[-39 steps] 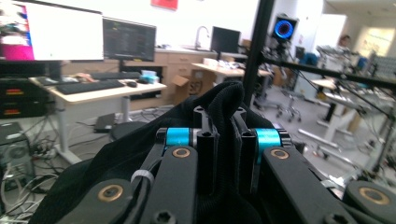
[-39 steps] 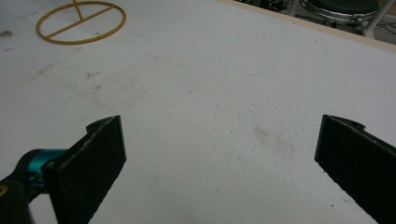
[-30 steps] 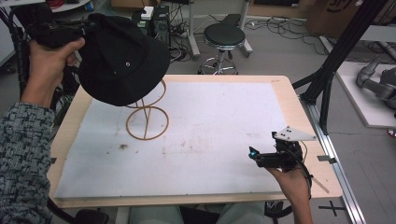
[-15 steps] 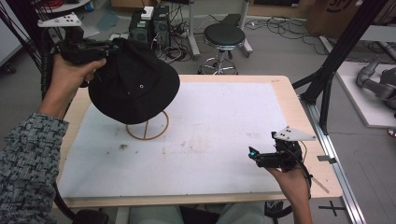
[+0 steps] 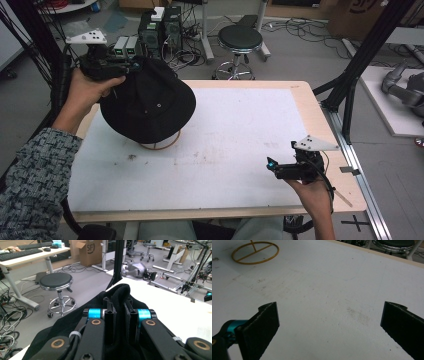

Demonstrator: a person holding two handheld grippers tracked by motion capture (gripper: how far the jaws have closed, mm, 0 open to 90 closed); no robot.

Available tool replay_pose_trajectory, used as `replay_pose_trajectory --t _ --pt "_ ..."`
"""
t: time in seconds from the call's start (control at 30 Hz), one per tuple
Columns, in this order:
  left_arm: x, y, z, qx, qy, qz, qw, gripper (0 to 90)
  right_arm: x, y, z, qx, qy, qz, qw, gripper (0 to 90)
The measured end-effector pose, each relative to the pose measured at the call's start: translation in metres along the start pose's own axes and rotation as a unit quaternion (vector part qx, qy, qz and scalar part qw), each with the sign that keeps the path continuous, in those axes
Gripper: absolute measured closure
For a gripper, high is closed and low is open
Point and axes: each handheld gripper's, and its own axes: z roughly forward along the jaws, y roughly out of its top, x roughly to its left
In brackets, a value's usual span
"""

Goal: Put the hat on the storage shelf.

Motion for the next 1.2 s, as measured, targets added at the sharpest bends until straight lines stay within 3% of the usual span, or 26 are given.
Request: replay_pose_trajectory --t 0.4,0.8,1.03,1.2 --pt "-0.001 -0.013 0.001 -0.005 0.003 -0.012 0.9999 76.4 0.002 0.0 0.002 0.001 0.003 -0.005 1.0 1.4" --pt "-0.005 -0.02 0.002 -0.016 0.016 0.002 0.9997 51.7 0.001 0.001 0.004 0.0 0.006 -0.003 1.0 1.4" --pt "-0.007 -0.022 -0.011 -0.034 0.038 0.005 0.9987 42.3 -0.002 0.006 0.005 -0.009 0.011 0.002 0.9999 1.4" --pt "-0.006 -0.029 -0.029 -0.051 0.054 -0.01 0.9972 39.0 -0.001 0.011 0.009 -0.014 0.018 -0.002 0.9997 1.4"
